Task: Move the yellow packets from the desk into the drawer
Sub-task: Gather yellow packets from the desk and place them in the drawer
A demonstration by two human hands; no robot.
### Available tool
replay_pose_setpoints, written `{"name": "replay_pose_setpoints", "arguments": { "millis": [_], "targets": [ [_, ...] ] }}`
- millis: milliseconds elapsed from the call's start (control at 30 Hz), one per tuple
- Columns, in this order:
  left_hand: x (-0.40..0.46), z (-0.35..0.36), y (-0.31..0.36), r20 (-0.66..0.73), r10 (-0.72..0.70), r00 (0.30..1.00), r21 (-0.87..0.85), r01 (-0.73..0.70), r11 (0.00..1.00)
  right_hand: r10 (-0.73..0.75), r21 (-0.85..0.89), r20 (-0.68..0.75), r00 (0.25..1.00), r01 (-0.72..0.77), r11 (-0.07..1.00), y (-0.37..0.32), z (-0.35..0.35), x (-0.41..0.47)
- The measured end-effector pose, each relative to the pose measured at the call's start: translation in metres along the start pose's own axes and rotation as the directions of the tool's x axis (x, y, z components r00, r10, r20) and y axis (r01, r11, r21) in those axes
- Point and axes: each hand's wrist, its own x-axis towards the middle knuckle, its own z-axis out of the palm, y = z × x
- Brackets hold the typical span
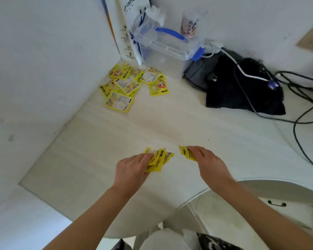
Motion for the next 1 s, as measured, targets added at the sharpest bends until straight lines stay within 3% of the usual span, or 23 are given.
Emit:
{"name": "replay_pose_setpoints", "arguments": {
  "millis": [167,300,467,600,767,1000],
  "targets": [
    [-0.034,-0.010,0.047,0.081,-0.002,0.997,-0.041,0.005,0.999,0.174,0.154,-0.019,0.985,-0.169,0.974,-0.008,0.004,-0.088],
    [-0.053,-0.022,0.091,0.192,-0.092,0.977,-0.142,0.120,0.982,0.402,0.368,0.015,0.916,-0.379,0.849,-0.006,0.009,-0.151],
    [-0.071,-0.029,0.148,0.312,-0.096,0.945,-0.170,0.155,0.973,0.575,0.452,0.000,0.818,-0.513,0.729,-0.004,0.005,-0.231],
    [-0.084,-0.031,0.197,0.363,-0.039,0.931,-0.186,0.114,0.976,0.653,0.512,0.005,0.757,-0.563,0.649,0.002,0.001,-0.290],
    [-0.099,-0.024,0.267,0.384,0.127,0.915,-0.173,-0.064,0.983,0.745,0.539,0.007,0.667,-0.630,0.559,0.020,0.001,-0.369],
    [-0.139,-0.002,0.387,0.409,0.171,0.896,-0.235,-0.078,0.969,0.849,0.580,-0.034,0.527,-0.681,0.446,0.062,0.003,-0.496]
  ]
}}
